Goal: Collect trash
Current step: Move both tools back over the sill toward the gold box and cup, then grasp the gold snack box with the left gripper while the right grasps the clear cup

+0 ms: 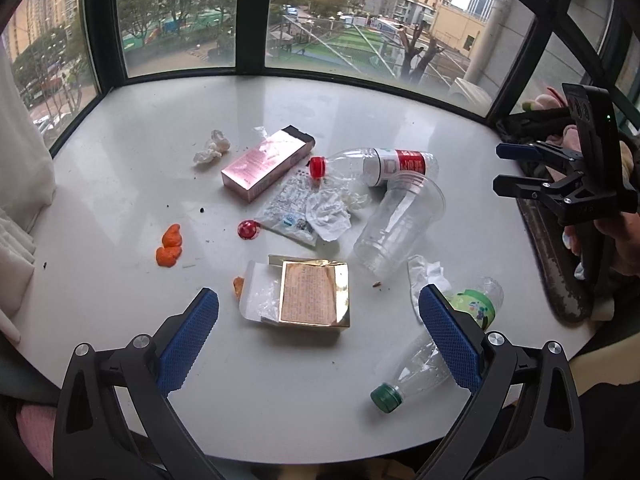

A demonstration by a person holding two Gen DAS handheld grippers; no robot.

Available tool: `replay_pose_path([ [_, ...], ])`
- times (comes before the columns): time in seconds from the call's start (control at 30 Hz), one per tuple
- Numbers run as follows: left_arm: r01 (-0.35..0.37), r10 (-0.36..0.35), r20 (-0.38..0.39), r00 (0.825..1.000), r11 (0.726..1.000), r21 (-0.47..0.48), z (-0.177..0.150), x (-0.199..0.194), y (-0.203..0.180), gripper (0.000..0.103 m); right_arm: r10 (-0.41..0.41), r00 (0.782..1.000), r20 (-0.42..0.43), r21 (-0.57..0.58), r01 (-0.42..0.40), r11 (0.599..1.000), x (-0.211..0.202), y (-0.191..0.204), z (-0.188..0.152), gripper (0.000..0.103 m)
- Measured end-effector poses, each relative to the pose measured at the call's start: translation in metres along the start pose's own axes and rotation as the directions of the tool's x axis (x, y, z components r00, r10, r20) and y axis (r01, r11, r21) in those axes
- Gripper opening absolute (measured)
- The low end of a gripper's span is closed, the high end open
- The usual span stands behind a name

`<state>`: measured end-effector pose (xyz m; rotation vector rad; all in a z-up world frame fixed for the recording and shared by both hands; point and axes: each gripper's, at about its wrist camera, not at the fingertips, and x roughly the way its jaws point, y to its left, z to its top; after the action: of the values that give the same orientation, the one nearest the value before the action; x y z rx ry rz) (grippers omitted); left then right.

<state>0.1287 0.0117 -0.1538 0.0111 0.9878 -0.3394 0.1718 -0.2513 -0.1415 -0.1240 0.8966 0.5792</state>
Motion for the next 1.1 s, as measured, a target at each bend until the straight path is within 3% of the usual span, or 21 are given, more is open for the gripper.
replay_pose_path([
  [0.5, 0.074, -0.075, -0.147, 0.986, 0.997, -0.015, 0.018, 0.086, 0.023, 0.097, 0.141, 0.981, -0.131, 0.013, -0.141, 0.990, 0.066, -0.040, 0.006, 0.094],
  [1.0, 0.134, -0.141, -0.294, 0.945, 0.990, -0.044, 0.009, 0.156, 0.033, 0.097, 0.219, 0.948, -0.232, 0.008, -0.224, 0.975, 0.115, -0.045, 0.005, 0.094],
  [1.1, 0.145, -0.155, -0.302, 0.941, 0.988, -0.054, 0.008, 0.162, 0.036, 0.090, 0.240, 0.938, -0.249, 0.006, -0.246, 0.969, 0.121, -0.043, 0.005, 0.092],
])
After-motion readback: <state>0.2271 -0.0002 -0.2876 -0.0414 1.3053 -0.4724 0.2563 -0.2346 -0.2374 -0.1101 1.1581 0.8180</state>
